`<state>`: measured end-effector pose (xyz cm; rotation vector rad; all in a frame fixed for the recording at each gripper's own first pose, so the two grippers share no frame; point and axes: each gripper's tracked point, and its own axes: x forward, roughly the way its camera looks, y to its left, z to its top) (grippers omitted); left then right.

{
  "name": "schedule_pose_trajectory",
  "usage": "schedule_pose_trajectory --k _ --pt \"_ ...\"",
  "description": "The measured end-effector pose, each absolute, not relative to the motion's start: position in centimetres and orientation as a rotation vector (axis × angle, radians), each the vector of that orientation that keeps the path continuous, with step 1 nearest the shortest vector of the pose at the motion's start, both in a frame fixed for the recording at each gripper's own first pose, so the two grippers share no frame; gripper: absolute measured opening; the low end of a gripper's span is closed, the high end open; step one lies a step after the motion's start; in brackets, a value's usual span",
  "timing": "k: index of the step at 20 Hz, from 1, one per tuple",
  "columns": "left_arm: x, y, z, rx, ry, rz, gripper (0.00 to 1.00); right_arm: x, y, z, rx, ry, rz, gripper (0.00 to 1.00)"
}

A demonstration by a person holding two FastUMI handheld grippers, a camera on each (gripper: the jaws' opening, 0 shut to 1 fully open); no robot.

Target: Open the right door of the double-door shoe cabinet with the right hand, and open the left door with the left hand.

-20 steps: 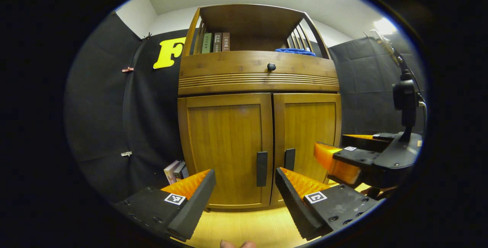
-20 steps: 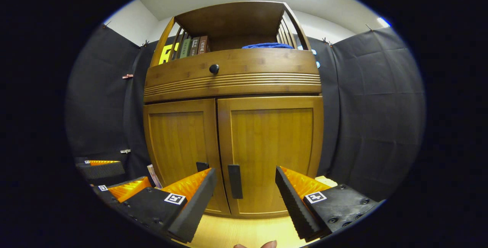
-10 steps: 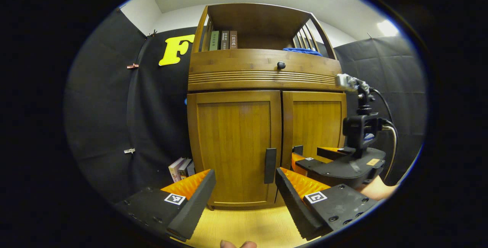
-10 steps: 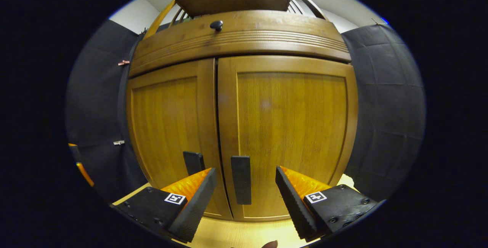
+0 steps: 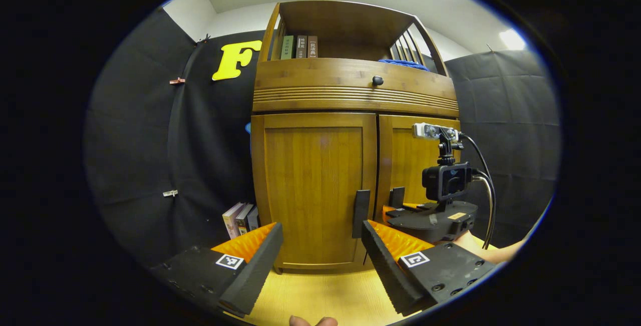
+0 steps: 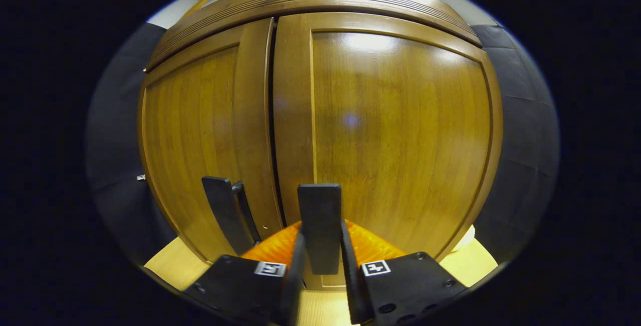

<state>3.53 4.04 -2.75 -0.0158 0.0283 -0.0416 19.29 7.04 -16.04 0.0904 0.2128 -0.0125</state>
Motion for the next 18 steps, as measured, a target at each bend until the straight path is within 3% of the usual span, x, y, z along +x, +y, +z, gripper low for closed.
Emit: schedule_pose_trajectory --k 4,6,18 --pt "3.3 4.4 -2.9 -0.023 0.034 -0.036 0.98 18.9 7.0 -16.2 0.098 0.209 -0.025 0.31" --pt "3.0 4.4 -2.8 -0.028 0.028 -0.033 0.98 18.8 6.9 -16.3 0.100 0.215 -0.010 0.21" --pt "1.0 1.9 -2.1 -0.003 0.012 -0.037 0.98 8.9 4.1 -15.8 0.135 0.188 0.111 0.24"
